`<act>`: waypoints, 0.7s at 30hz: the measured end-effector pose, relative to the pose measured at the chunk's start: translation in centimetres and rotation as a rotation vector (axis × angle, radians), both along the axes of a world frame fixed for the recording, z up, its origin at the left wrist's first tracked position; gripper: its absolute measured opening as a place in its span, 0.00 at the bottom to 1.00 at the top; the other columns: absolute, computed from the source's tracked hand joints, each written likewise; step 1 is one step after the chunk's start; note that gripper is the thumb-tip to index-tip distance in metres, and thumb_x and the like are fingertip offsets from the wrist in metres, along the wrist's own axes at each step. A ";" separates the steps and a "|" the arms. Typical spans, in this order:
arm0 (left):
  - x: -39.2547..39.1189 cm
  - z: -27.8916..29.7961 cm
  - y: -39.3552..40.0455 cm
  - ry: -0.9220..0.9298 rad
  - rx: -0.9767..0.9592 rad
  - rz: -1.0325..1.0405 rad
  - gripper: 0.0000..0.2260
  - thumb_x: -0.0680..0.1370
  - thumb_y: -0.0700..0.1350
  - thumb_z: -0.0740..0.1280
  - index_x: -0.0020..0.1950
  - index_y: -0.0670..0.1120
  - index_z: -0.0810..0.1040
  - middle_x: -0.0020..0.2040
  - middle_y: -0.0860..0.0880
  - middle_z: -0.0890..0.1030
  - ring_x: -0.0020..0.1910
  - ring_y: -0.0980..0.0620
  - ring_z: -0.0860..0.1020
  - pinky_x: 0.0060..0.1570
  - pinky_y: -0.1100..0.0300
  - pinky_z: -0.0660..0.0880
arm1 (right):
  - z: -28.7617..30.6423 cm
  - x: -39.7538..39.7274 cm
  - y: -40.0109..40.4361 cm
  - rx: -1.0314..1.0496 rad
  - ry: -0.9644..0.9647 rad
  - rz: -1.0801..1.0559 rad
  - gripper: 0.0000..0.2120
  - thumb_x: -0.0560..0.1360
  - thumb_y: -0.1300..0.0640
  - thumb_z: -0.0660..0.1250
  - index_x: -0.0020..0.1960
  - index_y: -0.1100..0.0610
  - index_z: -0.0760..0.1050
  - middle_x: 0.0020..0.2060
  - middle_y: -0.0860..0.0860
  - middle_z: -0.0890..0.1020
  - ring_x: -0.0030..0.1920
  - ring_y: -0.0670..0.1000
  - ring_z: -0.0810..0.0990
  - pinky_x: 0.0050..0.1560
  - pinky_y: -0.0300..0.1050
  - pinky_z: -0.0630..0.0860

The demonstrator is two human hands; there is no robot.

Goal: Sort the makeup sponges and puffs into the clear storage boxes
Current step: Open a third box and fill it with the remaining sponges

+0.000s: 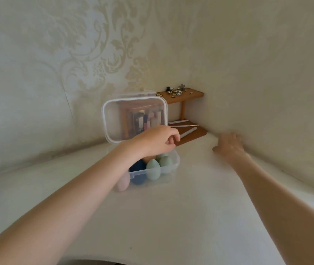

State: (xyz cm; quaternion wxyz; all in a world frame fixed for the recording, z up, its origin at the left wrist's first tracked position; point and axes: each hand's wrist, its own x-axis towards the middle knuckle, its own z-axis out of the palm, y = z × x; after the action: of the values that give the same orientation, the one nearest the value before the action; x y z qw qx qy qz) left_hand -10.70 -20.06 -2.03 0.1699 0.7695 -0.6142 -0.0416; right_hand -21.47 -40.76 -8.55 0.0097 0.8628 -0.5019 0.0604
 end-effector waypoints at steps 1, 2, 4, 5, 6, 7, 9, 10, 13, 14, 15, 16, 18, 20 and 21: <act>0.2 0.0 0.4 -0.003 -0.013 0.005 0.12 0.78 0.42 0.63 0.61 0.47 0.75 0.49 0.51 0.78 0.47 0.54 0.77 0.46 0.64 0.74 | 0.3 -0.1 0.3 0.012 -0.023 0.015 0.18 0.75 0.60 0.63 0.64 0.63 0.71 0.63 0.62 0.72 0.65 0.62 0.68 0.62 0.48 0.68; 0.4 0.1 0.9 -0.006 -0.021 0.017 0.12 0.78 0.43 0.63 0.61 0.48 0.75 0.50 0.51 0.78 0.47 0.54 0.78 0.48 0.62 0.75 | 0.9 -0.2 0.7 0.020 -0.079 0.036 0.16 0.75 0.60 0.63 0.62 0.63 0.72 0.61 0.62 0.74 0.64 0.62 0.71 0.60 0.48 0.70; 1.3 0.4 2.3 0.004 -0.008 0.052 0.11 0.77 0.44 0.64 0.60 0.49 0.75 0.49 0.53 0.78 0.47 0.54 0.77 0.49 0.61 0.76 | 2.9 0.0 2.0 0.043 -0.304 0.080 0.11 0.75 0.61 0.63 0.56 0.63 0.74 0.55 0.61 0.78 0.56 0.61 0.76 0.51 0.48 0.72; 1.8 0.6 3.2 0.025 0.017 0.070 0.10 0.77 0.44 0.65 0.58 0.49 0.76 0.47 0.54 0.77 0.46 0.55 0.76 0.48 0.62 0.75 | 4.3 0.2 3.1 0.125 -0.460 0.107 0.09 0.74 0.62 0.64 0.53 0.62 0.72 0.51 0.60 0.78 0.51 0.60 0.77 0.46 0.47 0.72; 2.3 0.8 4.0 0.048 0.062 0.086 0.09 0.76 0.45 0.66 0.56 0.49 0.78 0.44 0.56 0.76 0.45 0.55 0.75 0.47 0.63 0.73 | 5.8 0.3 4.4 0.271 -0.602 0.168 0.10 0.73 0.63 0.66 0.53 0.61 0.69 0.50 0.59 0.76 0.47 0.58 0.77 0.44 0.47 0.73; 2.8 0.9 4.9 0.067 0.103 0.102 0.08 0.76 0.45 0.67 0.54 0.48 0.79 0.40 0.58 0.75 0.43 0.56 0.74 0.45 0.65 0.72 | 7.4 0.5 6.0 0.479 -0.717 0.271 0.16 0.72 0.64 0.69 0.56 0.60 0.67 0.50 0.58 0.75 0.44 0.56 0.77 0.43 0.46 0.75; 3.4 0.8 6.3 0.087 0.147 0.138 0.07 0.74 0.45 0.69 0.51 0.48 0.80 0.37 0.59 0.74 0.40 0.57 0.74 0.42 0.67 0.70 | 9.7 0.6 9.0 0.950 -0.824 0.516 0.24 0.71 0.66 0.70 0.63 0.58 0.65 0.52 0.56 0.77 0.39 0.51 0.82 0.41 0.40 0.81; 3.6 0.8 6.9 0.096 0.166 0.151 0.08 0.74 0.46 0.70 0.51 0.48 0.80 0.36 0.59 0.75 0.39 0.58 0.74 0.41 0.69 0.69 | 10.4 0.7 10.5 1.109 -0.746 0.640 0.22 0.72 0.66 0.69 0.64 0.58 0.66 0.51 0.54 0.78 0.38 0.49 0.84 0.41 0.38 0.82; 3.9 0.4 8.3 0.088 0.240 0.143 0.09 0.73 0.48 0.71 0.52 0.51 0.80 0.35 0.59 0.74 0.37 0.58 0.73 0.40 0.67 0.69 | 9.8 2.5 13.3 1.325 -0.343 0.872 0.13 0.76 0.66 0.64 0.60 0.61 0.73 0.50 0.54 0.82 0.47 0.51 0.84 0.52 0.40 0.81; 4.1 0.1 8.6 0.083 0.252 0.141 0.07 0.72 0.48 0.70 0.50 0.53 0.80 0.34 0.59 0.74 0.35 0.58 0.72 0.38 0.65 0.69 | 9.1 3.3 13.9 1.345 -0.246 0.886 0.12 0.77 0.65 0.63 0.60 0.62 0.73 0.52 0.55 0.81 0.49 0.51 0.83 0.55 0.40 0.80; 4.1 0.0 8.9 0.077 0.247 0.138 0.02 0.72 0.48 0.70 0.44 0.55 0.79 0.32 0.57 0.73 0.32 0.56 0.70 0.36 0.64 0.67 | 8.5 4.0 14.2 1.342 -0.173 0.883 0.13 0.77 0.63 0.63 0.61 0.62 0.72 0.53 0.55 0.81 0.51 0.51 0.82 0.57 0.40 0.78; 4.1 -0.2 9.1 0.058 0.245 0.134 0.05 0.72 0.48 0.69 0.37 0.54 0.76 0.30 0.55 0.72 0.31 0.55 0.68 0.34 0.63 0.66 | 7.9 4.5 14.3 1.329 -0.117 0.876 0.13 0.78 0.61 0.62 0.62 0.62 0.72 0.53 0.54 0.80 0.52 0.50 0.81 0.57 0.39 0.77; 4.3 -0.7 9.5 0.018 0.243 0.124 0.11 0.72 0.48 0.68 0.31 0.51 0.71 0.30 0.52 0.70 0.32 0.53 0.65 0.33 0.62 0.64 | 7.3 5.4 14.5 1.321 -0.041 0.853 0.12 0.79 0.60 0.61 0.61 0.61 0.72 0.53 0.52 0.80 0.53 0.48 0.79 0.57 0.37 0.76; 4.4 -1.1 9.4 0.014 0.248 0.116 0.13 0.71 0.50 0.68 0.28 0.50 0.70 0.31 0.52 0.70 0.32 0.53 0.66 0.34 0.61 0.65 | 7.3 5.9 14.7 1.234 0.017 0.860 0.11 0.78 0.61 0.63 0.60 0.59 0.73 0.54 0.52 0.79 0.52 0.47 0.79 0.57 0.37 0.76; 4.5 -1.3 9.4 0.028 0.255 0.117 0.13 0.70 0.53 0.67 0.27 0.52 0.71 0.31 0.53 0.71 0.32 0.53 0.68 0.35 0.60 0.67 | 7.3 6.2 14.9 1.117 0.053 0.876 0.12 0.76 0.61 0.65 0.60 0.59 0.73 0.55 0.54 0.79 0.51 0.48 0.79 0.57 0.39 0.76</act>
State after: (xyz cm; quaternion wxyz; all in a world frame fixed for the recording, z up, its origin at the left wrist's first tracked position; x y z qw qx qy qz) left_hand -6.21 -10.67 -3.32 0.0812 0.8188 -0.5556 -0.1200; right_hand -15.28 -25.84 -1.29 -0.4470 0.8624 -0.0641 -0.2286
